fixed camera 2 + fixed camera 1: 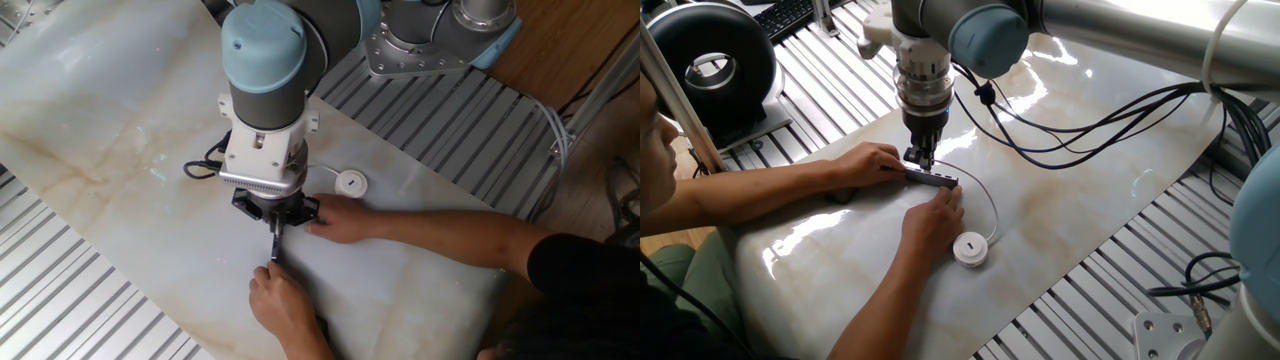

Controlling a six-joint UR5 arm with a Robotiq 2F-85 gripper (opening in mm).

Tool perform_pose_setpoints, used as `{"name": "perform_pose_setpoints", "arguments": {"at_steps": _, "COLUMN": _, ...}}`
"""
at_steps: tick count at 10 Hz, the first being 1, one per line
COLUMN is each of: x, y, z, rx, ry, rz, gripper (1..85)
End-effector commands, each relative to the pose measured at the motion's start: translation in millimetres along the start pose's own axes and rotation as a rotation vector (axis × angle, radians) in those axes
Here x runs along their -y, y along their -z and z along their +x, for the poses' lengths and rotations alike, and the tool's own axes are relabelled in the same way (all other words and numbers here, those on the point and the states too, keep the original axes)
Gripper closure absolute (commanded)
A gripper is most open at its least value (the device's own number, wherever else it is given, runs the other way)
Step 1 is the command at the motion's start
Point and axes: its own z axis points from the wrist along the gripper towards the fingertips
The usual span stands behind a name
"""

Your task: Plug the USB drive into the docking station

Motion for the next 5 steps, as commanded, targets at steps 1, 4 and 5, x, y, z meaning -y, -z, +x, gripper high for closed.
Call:
{"name": "perform_pose_setpoints", "arguments": {"at_steps": 1, "x": 1.2, "y": 1.6, "z": -5.7, "rx": 0.018, "ry": 0.005, "rz": -0.006, "gripper": 84.3}}
{"name": "perform_pose_setpoints", "arguments": {"at_steps": 4, "x": 9.9, "y": 3.7, "z": 1.1, "rx": -0.001, "ry": 0.038, "rz": 0.0, "gripper": 84.3}}
{"name": "perform_pose_setpoints", "arguments": {"at_steps": 5, "x": 7.7, "y": 2.8, "z": 0.4, "rx": 0.001, "ry": 0.036, "rz": -0.004, "gripper": 84.3}}
